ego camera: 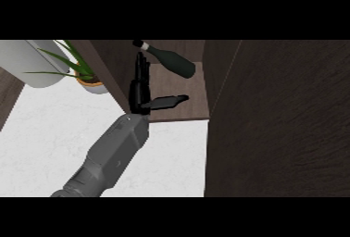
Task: Pick up the wine, place it into the cabinet and close the cabinet
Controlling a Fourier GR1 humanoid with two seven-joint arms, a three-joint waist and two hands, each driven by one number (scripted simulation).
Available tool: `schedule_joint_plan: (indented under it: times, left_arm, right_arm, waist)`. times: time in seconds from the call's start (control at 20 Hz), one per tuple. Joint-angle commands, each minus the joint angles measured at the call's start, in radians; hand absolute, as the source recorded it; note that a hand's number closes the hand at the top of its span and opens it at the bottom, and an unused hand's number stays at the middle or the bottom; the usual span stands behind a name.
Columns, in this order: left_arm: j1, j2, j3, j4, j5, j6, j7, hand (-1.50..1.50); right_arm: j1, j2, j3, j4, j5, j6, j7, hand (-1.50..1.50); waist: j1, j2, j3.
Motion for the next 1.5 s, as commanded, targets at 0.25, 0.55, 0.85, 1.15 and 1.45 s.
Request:
schedule_joint_plan:
  times: [0.25, 0.55, 0.85, 1.15, 1.45]
  left_arm:
    - [0.283, 0.0, -0.326, -0.436, 0.074, 0.262, 0.016, -1.5]
    - [0.423, 0.0, -0.455, -0.725, -0.004, 0.443, 0.063, -1.5]
    - [0.565, 0.019, -0.499, -0.958, -0.101, 0.516, 0.121, -1.5]
    - [0.647, 0.14, -0.538, -1.165, -0.192, 0.606, 0.238, -1.5]
    - [0.779, 0.181, -0.585, -1.336, -0.237, 0.588, 0.225, -1.5]
  right_arm:
    - [0.092, -0.015, -0.009, -0.129, -0.017, -0.005, 0.032, -1.5]
    - [0.003, -0.034, -0.079, -0.054, -0.018, -0.019, 0.004, -1.5]
    - [0.043, -0.043, -0.077, -0.087, -0.038, -0.009, 0.028, -1.5]
    - [0.125, -0.038, -0.094, -0.091, -0.072, 0.036, -0.043, -1.5]
    - [0.163, -0.046, -0.062, -0.172, -0.103, 0.058, 0.022, -1.5]
  waist:
    - [0.042, -0.003, 0.0]
    - [0.058, -0.003, 0.001]
    - [0.057, -0.001, 0.0]
    - [0.053, -0.001, 0.001]
    - [0.048, -0.002, 0.001]
